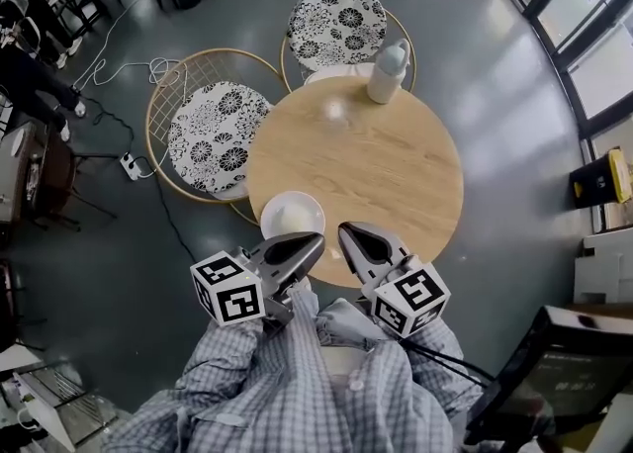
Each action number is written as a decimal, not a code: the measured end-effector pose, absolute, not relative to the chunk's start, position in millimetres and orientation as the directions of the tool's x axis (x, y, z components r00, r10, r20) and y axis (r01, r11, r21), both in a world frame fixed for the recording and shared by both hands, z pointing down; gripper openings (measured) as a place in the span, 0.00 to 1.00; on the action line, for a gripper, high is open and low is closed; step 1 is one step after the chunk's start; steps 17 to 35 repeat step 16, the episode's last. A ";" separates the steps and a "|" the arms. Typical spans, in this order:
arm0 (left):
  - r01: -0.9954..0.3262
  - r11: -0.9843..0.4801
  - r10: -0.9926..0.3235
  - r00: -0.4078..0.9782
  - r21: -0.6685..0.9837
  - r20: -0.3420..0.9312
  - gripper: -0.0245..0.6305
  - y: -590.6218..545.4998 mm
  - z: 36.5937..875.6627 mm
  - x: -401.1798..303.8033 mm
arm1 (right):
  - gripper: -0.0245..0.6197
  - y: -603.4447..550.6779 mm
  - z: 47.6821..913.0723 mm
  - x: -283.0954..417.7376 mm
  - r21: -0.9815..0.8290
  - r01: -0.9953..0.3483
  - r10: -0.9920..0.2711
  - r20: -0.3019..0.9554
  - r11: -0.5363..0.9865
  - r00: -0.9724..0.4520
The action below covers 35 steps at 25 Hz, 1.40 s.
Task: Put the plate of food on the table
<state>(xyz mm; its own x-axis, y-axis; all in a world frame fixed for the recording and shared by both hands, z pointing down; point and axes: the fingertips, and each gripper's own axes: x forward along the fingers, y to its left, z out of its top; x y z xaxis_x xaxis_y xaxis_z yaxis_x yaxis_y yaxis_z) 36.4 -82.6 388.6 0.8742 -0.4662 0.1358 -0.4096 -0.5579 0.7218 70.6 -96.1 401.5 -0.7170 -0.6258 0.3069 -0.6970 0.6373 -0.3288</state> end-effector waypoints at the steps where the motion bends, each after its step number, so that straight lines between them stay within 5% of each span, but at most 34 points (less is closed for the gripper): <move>1: -0.410 -0.558 -0.466 0.874 0.721 0.136 0.05 -82.3 388.4 36.1 | 0.06 -95.8 401.4 70.0 -0.328 -0.696 -0.625 0.307 0.639 -0.718; 35: -0.407 -0.559 -0.462 0.876 0.723 0.136 0.05 -76.7 387.5 34.4 | 0.06 -89.9 400.2 63.7 -0.317 -0.683 -0.610 0.308 0.658 -0.730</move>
